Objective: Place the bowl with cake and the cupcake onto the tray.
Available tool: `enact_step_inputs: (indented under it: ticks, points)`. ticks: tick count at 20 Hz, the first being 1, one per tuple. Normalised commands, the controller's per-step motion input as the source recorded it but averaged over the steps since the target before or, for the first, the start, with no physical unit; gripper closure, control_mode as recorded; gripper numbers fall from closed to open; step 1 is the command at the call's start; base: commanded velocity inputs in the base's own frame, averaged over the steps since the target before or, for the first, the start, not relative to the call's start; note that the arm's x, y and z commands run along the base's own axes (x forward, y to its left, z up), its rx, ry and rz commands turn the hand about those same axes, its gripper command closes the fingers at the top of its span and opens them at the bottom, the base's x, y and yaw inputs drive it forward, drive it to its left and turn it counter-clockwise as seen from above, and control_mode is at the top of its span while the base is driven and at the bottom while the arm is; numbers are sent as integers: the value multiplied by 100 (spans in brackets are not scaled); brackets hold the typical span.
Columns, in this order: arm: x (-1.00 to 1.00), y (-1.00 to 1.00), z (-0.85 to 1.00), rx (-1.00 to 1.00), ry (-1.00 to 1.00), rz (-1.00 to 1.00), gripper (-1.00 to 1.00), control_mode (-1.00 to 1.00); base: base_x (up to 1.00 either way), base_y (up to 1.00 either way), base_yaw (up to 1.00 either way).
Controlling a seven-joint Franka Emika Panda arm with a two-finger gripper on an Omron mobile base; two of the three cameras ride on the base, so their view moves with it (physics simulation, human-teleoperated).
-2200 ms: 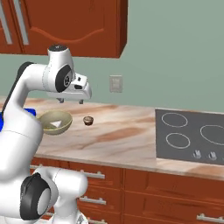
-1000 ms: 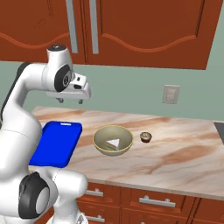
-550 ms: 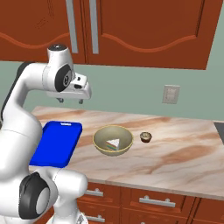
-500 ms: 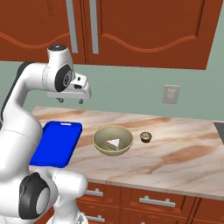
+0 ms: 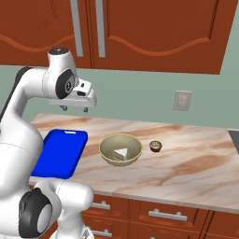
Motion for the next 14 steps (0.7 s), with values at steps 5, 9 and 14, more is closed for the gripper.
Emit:
enact_step_inputs:
  ticks: [5, 9, 14]
  points:
    - [-33, -11, -7, -8, -3, -14, -100, -100, 0, 0, 0]
    - [-13, -4, -20, -15, 10, -4, -100, -100, 0, 0, 0]
    - [-2, -10, -33, -2, 11, 0, -100, -100, 0, 0, 0]
